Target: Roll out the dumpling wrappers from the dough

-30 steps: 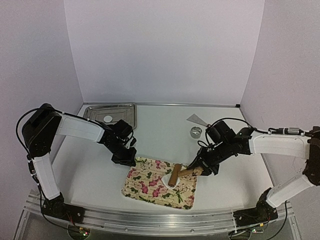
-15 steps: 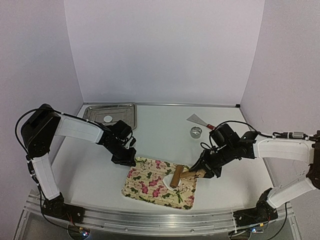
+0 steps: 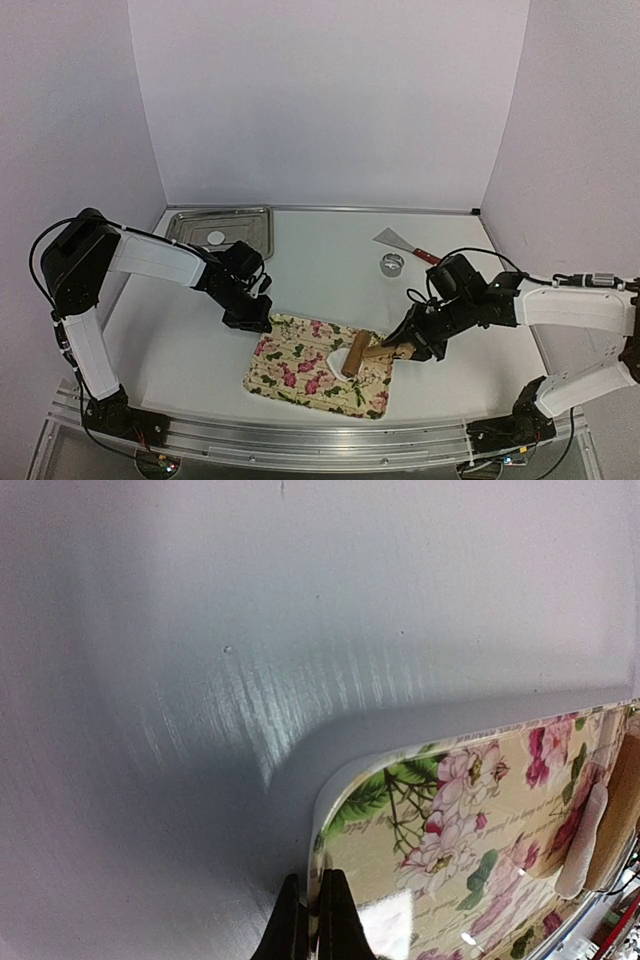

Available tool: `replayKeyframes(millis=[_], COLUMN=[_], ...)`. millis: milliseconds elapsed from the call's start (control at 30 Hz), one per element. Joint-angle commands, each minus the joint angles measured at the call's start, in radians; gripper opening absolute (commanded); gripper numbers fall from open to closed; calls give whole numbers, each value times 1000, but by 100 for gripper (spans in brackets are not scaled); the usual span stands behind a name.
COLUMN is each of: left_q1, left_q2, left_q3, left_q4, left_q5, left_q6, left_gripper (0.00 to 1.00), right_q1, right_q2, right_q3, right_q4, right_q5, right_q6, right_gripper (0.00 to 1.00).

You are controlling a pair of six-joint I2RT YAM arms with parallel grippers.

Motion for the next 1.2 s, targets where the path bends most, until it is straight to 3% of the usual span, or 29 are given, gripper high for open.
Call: replayKeyframes(millis=[0,200,567,967,1167], left_q1=[29,33,33,33,37], left_q2=[-15,-15,-26,-30,-42], left_q3=[-31,-36,-35,-44,-59], left_q4=[-37,-32,17,39,9], left_q5=[-75,-67,1,35,-17], left_q6=[-14,-10,34,28,9], left_gripper=[0,0,0,0,0], right_q1=[11,11,11,6,-1], right_q2=[25,-13,88,375,282], right_q3=[-128,-161,-67,100,32], right_q4=[-419,-420,-420,-393,-399], right_q5=[122,134,148,80,80], right_q6=[82,111,30,-142,-106], right_gripper=[0,0,0,0,0])
